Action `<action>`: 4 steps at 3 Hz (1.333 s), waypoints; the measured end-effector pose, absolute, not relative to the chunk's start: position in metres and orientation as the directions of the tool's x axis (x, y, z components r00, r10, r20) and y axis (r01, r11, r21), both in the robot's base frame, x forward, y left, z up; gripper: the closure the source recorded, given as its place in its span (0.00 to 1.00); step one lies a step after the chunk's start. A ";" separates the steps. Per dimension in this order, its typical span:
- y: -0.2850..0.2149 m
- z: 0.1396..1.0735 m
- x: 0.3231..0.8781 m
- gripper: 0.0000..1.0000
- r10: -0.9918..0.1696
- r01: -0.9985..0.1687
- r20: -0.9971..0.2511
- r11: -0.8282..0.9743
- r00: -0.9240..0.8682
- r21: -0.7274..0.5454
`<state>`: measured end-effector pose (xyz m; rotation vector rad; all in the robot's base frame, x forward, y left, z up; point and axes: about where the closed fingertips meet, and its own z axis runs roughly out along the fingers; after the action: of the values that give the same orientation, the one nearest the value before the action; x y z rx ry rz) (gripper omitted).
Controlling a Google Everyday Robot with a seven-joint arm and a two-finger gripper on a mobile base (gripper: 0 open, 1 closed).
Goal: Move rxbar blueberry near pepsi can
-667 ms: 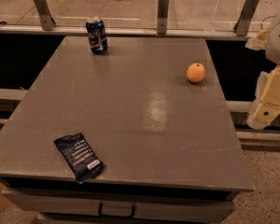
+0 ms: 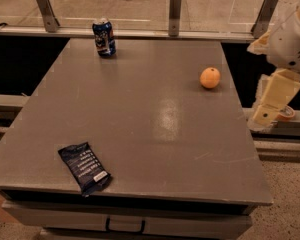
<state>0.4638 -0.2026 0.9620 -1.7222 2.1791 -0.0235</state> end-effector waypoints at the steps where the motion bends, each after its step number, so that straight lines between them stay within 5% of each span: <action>1: -0.141 0.927 0.487 0.00 -0.913 -0.960 -0.379 0.227 -0.151 -0.165; 2: -0.071 0.912 0.493 0.00 -0.881 -0.973 -0.457 0.199 -0.125 -0.117; 4: -0.063 0.910 0.489 0.00 -0.873 -0.975 -0.471 0.196 -0.127 -0.101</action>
Offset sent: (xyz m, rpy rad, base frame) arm 0.0373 0.2220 -0.0666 0.3374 0.1092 0.1426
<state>0.4890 -0.0625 0.9099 -1.7236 2.0508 0.3226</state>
